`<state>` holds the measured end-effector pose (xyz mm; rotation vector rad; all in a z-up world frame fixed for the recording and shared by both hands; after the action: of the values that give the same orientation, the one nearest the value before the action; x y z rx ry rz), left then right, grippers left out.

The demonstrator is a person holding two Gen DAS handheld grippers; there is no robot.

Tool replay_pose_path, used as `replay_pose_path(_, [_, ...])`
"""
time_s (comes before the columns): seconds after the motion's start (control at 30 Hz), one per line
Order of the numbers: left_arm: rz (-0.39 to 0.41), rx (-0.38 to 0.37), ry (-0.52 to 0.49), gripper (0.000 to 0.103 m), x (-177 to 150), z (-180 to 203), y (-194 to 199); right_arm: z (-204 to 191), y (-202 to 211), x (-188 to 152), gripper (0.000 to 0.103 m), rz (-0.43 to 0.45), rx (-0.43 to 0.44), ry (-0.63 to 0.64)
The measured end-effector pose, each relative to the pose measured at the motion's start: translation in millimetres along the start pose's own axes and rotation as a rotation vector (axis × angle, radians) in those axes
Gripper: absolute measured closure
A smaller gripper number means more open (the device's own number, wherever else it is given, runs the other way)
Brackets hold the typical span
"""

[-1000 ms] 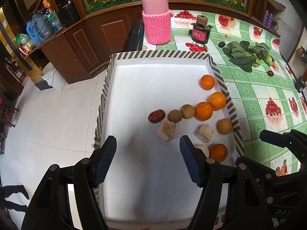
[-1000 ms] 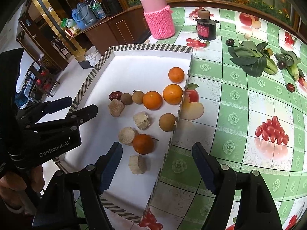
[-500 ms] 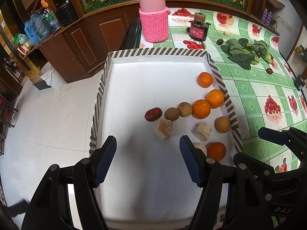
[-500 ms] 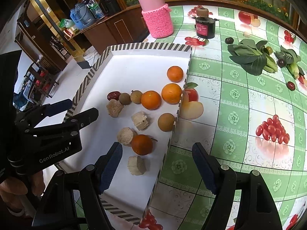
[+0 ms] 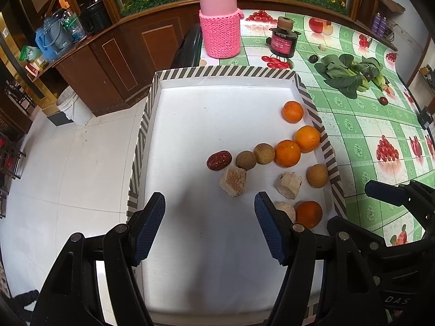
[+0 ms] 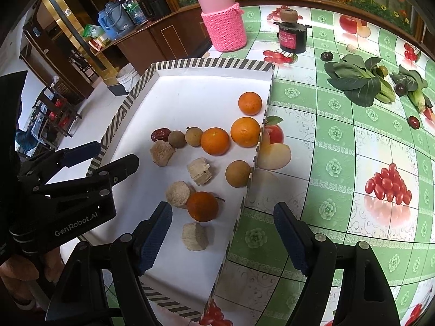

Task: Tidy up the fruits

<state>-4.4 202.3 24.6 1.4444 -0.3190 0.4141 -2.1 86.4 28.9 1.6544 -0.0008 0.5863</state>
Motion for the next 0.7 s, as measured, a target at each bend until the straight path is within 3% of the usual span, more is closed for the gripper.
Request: replay_pose_path(0.7, [-0.007,0.007,-0.006,0.035,0.2,-0.8,-2.8,-2.5,-7.9,-3.2,0.023,-0.027,-0.006,0.001])
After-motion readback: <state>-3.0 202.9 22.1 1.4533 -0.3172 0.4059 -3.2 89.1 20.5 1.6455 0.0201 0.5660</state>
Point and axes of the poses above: each gripper's, at about its wrist camera, not at the fingertips, and y roughly against the way its jaws point, z to its right, x to its top, the point moved 5 cm from there along -y, roughly the way its jaws point, and after that the axes turned 13 degrees about -x, right-handed, at the moved point
